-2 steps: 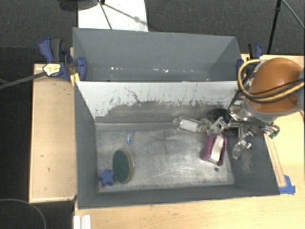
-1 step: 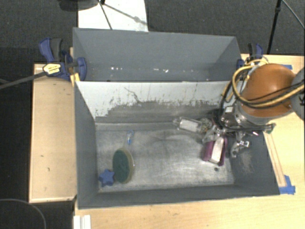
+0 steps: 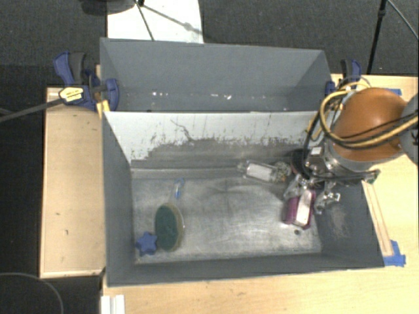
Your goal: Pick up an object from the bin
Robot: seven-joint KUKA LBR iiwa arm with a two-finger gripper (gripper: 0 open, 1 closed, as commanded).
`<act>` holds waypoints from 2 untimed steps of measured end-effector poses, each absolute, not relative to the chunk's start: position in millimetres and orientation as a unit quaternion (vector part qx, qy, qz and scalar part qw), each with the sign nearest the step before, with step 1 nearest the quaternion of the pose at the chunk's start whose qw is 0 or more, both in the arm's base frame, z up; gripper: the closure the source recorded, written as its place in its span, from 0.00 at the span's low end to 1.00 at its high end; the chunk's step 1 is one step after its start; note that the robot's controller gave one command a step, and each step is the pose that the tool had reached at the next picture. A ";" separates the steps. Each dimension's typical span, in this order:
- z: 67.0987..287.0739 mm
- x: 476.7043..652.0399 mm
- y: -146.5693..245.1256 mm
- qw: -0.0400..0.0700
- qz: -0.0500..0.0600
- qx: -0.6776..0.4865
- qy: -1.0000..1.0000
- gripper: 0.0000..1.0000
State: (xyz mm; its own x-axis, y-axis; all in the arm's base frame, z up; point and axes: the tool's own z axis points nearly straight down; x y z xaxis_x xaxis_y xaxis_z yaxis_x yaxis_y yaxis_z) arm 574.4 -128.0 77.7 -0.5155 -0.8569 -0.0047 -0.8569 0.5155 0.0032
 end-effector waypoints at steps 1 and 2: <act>185.7 576.2 -125.2 0.001 0.000 -0.617 0.787 1.00; 283.5 582.1 -116.6 0.004 -0.003 -0.621 0.784 1.00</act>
Offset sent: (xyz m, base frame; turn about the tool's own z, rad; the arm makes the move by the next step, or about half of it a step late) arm 0.0012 0.0016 0.1062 -0.3014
